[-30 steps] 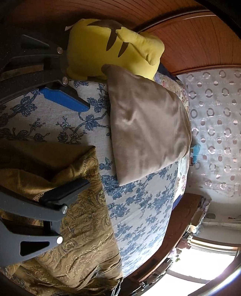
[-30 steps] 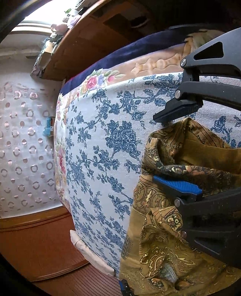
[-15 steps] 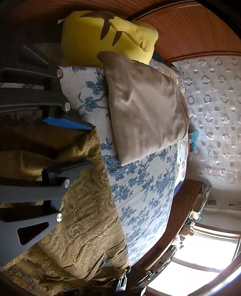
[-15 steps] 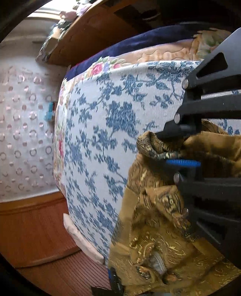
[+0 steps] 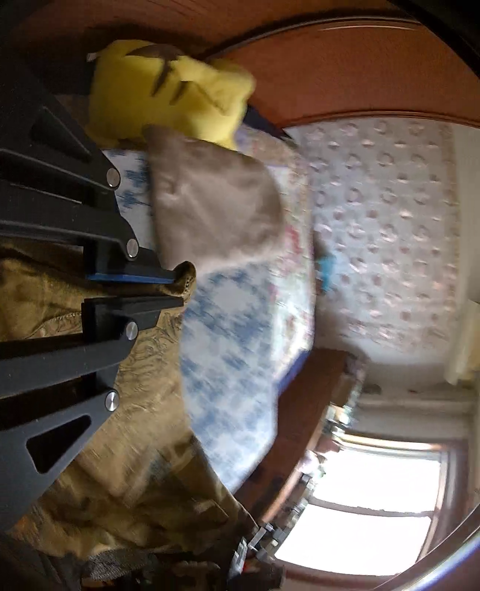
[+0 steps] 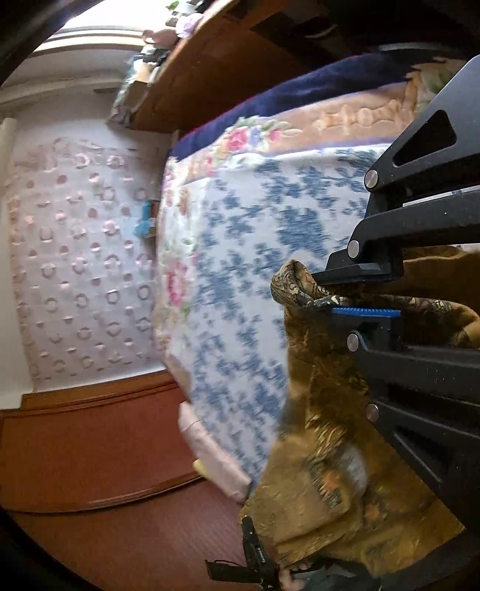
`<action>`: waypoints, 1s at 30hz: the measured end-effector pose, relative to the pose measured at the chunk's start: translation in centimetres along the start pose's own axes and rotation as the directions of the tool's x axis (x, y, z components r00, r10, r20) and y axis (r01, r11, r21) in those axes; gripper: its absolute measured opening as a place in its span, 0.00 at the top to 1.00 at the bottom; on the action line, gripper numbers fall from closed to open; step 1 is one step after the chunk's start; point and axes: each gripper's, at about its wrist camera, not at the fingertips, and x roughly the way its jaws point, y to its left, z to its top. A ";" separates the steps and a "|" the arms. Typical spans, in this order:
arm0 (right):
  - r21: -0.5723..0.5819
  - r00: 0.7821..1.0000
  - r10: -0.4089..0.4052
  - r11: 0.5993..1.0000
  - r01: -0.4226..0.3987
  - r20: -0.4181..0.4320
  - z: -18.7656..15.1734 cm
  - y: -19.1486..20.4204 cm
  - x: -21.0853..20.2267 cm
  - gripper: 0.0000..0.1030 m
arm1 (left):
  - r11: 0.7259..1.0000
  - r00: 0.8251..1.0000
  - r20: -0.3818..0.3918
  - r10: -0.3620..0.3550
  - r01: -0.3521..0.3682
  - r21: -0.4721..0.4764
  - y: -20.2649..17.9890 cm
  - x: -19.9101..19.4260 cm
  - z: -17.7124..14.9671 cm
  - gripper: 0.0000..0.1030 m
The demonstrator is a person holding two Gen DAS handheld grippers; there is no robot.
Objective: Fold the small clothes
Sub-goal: 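Grasp the folded shirt edge with both grippers, then lift the held shirt high above the bed with both grippers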
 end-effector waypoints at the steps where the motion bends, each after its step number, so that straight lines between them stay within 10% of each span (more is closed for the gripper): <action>1: -0.011 1.000 0.000 1.000 0.001 0.019 0.3 0.3 -0.6 0.91 | 1.000 1.000 0.026 -0.012 0.012 0.005 -0.4 -0.7 0.8 0.94; 13: -0.038 0.984 0.027 0.999 -0.020 0.179 3.1 1.1 -6.3 0.91 | 1.000 0.968 0.250 -0.001 -0.004 0.021 -1.4 -6.7 7.0 0.94; 30: -0.142 0.875 -0.011 0.986 0.091 0.484 12.3 4.5 -19.3 0.91 | 0.995 0.849 0.523 0.073 -0.100 0.023 0.0 -15.6 16.1 0.94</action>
